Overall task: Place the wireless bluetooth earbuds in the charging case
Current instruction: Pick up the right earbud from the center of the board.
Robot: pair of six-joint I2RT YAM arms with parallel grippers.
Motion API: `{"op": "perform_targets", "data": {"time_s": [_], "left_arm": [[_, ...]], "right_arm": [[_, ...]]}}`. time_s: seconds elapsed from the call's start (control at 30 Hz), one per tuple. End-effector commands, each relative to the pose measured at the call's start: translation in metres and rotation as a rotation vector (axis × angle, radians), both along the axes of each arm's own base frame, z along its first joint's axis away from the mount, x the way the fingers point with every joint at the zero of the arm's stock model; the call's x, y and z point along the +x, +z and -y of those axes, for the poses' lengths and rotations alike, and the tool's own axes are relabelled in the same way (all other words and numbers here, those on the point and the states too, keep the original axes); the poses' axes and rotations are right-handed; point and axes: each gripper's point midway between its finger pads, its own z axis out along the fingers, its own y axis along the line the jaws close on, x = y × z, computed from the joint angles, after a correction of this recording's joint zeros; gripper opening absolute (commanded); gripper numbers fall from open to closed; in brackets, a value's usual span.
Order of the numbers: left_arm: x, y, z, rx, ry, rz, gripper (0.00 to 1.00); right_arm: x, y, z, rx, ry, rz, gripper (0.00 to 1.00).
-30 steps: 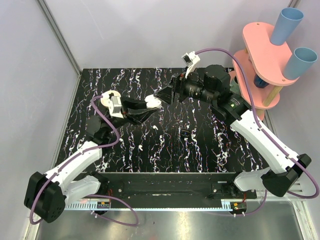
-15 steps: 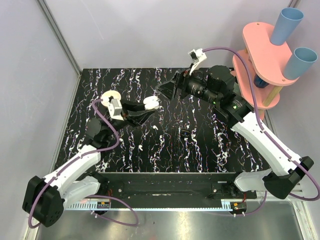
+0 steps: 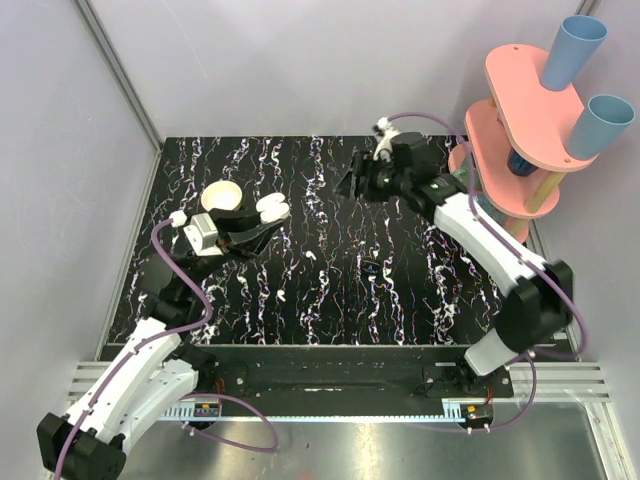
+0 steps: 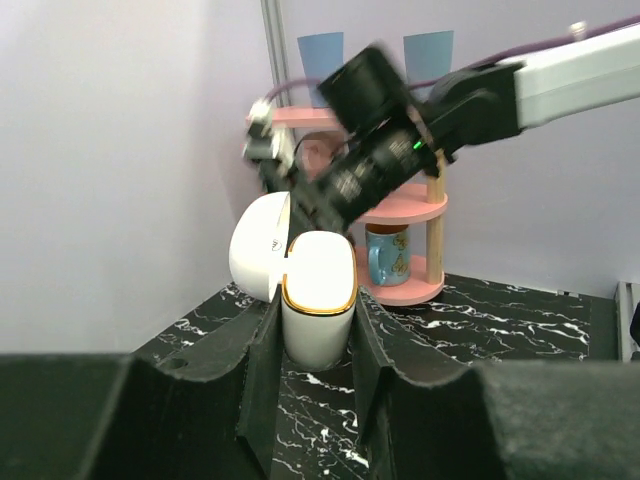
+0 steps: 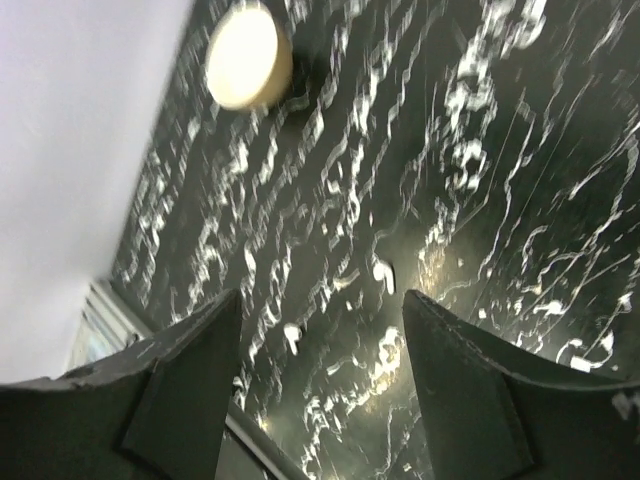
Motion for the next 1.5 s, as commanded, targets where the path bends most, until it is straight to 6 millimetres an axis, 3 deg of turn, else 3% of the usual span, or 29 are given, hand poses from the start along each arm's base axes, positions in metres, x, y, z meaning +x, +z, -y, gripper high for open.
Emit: {"op": "perform_targets", "data": {"time_s": [0.0,0.2,0.23,0.4,0.5,0.73,0.93,1.17,1.47], "left_arm": [[-0.003,0.005,-0.009,0.008,0.041,0.025,0.0],[-0.008,0.008,-0.017,0.008,0.079,0.042,0.0],[-0.008,0.007,-0.017,0.012,0.084,0.041,0.0],[-0.009,0.007,-0.02,0.022,0.1,0.045,0.0],[-0.011,0.007,-0.021,0.031,0.107,0.05,0.0],[-0.017,0.012,-0.025,0.033,0.114,0.067,0.0],[-0.022,0.015,-0.029,0.019,0.122,0.069,0.0],[-0.022,0.014,-0.029,0.016,0.121,0.063,0.0],[-0.02,0.014,-0.028,0.018,0.118,0.057,0.0]], "right_arm": [[-0.015,-0.053,-0.03,-0.101,0.284,-0.107,0.72],[-0.002,-0.112,-0.037,-0.383,0.362,-0.062,0.72],[-0.007,-0.119,-0.043,-0.428,0.403,-0.044,0.72],[0.016,-0.16,-0.044,-0.689,0.33,0.039,0.76],[0.015,-0.172,-0.055,-0.745,0.379,0.088,0.77],[0.014,-0.191,-0.081,-0.649,0.414,0.014,0.75],[0.002,-0.209,-0.099,-0.599,0.477,-0.041,0.71],[-0.013,-0.223,-0.108,-0.606,0.531,-0.054,0.69],[-0.017,-0.236,-0.112,-0.624,0.557,-0.061,0.66]]}}
